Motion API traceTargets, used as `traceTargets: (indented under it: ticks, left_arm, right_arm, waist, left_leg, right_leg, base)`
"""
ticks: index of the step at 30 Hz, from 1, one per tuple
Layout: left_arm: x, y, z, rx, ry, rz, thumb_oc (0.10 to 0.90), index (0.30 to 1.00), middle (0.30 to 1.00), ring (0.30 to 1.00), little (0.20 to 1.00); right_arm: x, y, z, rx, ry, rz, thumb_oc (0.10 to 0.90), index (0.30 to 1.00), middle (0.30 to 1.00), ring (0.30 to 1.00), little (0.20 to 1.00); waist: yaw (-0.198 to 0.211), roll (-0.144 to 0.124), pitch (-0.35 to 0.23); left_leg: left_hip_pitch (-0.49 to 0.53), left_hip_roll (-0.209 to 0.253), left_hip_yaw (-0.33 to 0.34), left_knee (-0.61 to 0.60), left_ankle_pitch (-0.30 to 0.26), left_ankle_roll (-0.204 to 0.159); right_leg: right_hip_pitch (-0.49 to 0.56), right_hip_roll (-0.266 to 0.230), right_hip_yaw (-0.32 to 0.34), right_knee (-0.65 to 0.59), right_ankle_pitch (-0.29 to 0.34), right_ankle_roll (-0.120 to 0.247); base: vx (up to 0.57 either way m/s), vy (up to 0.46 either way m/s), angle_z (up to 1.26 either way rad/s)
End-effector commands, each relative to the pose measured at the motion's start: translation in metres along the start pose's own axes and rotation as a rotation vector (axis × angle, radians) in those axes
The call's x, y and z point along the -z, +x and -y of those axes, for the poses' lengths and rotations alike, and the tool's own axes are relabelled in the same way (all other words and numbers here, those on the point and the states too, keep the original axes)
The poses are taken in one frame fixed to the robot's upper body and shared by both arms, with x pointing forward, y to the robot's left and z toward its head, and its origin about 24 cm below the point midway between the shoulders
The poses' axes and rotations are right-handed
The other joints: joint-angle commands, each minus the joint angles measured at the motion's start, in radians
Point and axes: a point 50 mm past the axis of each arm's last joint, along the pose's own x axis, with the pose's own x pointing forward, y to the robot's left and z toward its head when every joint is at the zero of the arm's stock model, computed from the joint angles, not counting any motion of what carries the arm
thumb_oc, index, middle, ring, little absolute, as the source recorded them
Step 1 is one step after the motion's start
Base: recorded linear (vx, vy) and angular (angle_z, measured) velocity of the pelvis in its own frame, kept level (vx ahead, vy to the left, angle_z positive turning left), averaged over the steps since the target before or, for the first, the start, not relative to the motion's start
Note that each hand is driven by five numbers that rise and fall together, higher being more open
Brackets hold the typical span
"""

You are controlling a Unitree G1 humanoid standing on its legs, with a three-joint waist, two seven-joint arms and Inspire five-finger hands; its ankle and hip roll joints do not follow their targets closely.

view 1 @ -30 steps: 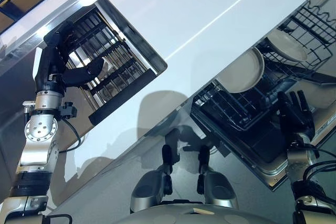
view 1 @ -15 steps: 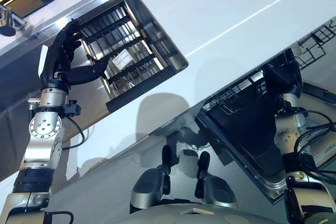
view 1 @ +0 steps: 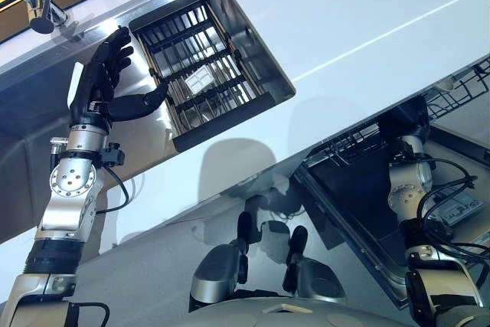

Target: Pick up plates and place into dishwasher.

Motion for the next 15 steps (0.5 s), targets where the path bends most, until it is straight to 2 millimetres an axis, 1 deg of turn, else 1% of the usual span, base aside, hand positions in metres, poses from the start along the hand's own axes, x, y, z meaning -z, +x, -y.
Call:
traceTargets:
  ticks: [1, 4, 7, 10, 11, 13, 15]
  left_arm:
    - [-0.04, 0.015, -0.019, -0.021, 0.063, 0.204, 0.8, 0.9, 0.9, 0.9, 0.9]
    - [-0.04, 0.013, -0.02, -0.018, 0.064, 0.206, 0.8, 0.9, 0.9, 0.9, 0.9]
    - [-0.041, 0.012, -0.021, -0.012, 0.068, 0.212, 0.8, 0.9, 0.9, 0.9, 0.9]
    - [-0.042, 0.008, -0.024, -0.017, 0.076, 0.212, 0.8, 0.9, 0.9, 0.9, 0.9]
    - [-0.042, 0.006, -0.026, -0.024, 0.076, 0.209, 0.8, 0.9, 0.9, 0.9, 0.9]
    - [-0.04, -0.003, -0.029, -0.042, 0.086, 0.206, 0.8, 0.9, 0.9, 0.9, 0.9]
    - [-0.037, -0.01, -0.032, -0.061, 0.09, 0.204, 0.8, 0.9, 0.9, 0.9, 0.9]
  right_arm:
    - [-0.039, 0.016, -0.037, -0.158, -0.068, 0.215, 0.8, 0.9, 0.9, 0.9, 0.9]
    - [-0.045, 0.016, -0.035, -0.146, -0.117, 0.224, 0.8, 0.9, 0.9, 0.9, 0.9]
    - [-0.052, 0.016, -0.034, -0.119, -0.216, 0.249, 0.8, 0.9, 0.9, 0.9, 0.9]
    - [-0.062, 0.01, -0.03, -0.109, -0.294, 0.296, 0.8, 0.9, 0.9, 0.9, 0.9]
    - [-0.065, 0.005, -0.026, -0.106, -0.302, 0.31, 0.8, 0.9, 0.9, 0.9, 0.9]
    - [-0.067, -0.011, -0.012, -0.092, -0.301, 0.317, 0.8, 0.9, 0.9, 0.9, 0.9]
    - [-0.063, -0.022, 0.001, -0.066, -0.309, 0.299, 0.8, 0.9, 0.9, 0.9, 0.9]
  waist:
    - [-0.001, -0.049, -0.091]
    - [-0.007, -0.051, -0.091]
    - [-0.016, -0.052, -0.092]
    - [-0.028, -0.054, -0.093]
    - [-0.034, -0.055, -0.094]
    - [-0.048, -0.059, -0.091]
    - [-0.06, -0.061, -0.089]
  left_leg:
    - [-0.033, -0.04, 0.034, 0.099, -0.122, 0.006]
    - [-0.026, -0.04, 0.036, 0.092, -0.123, 0.009]
    - [-0.016, -0.038, 0.042, 0.079, -0.12, 0.01]
    - [-0.012, -0.035, 0.05, 0.071, -0.119, 0.01]
    - [-0.011, -0.034, 0.055, 0.068, -0.119, 0.011]
    - [-0.011, -0.031, 0.064, 0.066, -0.12, 0.014]
    - [-0.014, -0.031, 0.069, 0.067, -0.123, 0.016]
  right_leg:
    - [-0.061, 0.0, 0.014, 0.162, -0.114, 0.006]
    - [-0.062, 0.002, 0.022, 0.16, -0.108, 0.011]
    - [-0.06, 0.007, 0.033, 0.154, -0.103, 0.015]
    - [-0.062, 0.009, 0.042, 0.151, -0.101, 0.021]
    - [-0.063, 0.01, 0.047, 0.151, -0.101, 0.023]
    - [-0.069, 0.012, 0.057, 0.151, -0.099, 0.028]
    - [-0.077, 0.013, 0.066, 0.151, -0.098, 0.032]
  base:
    - [0.0, 0.0, 0.0]
    - [0.0, 0.0, 0.0]
    - [0.0, 0.0, 0.0]
    - [0.0, 0.0, 0.0]
    - [-0.02, 0.016, -0.04]
    - [-0.04, 0.01, -0.06]
    - [-0.05, 0.003, -0.07]
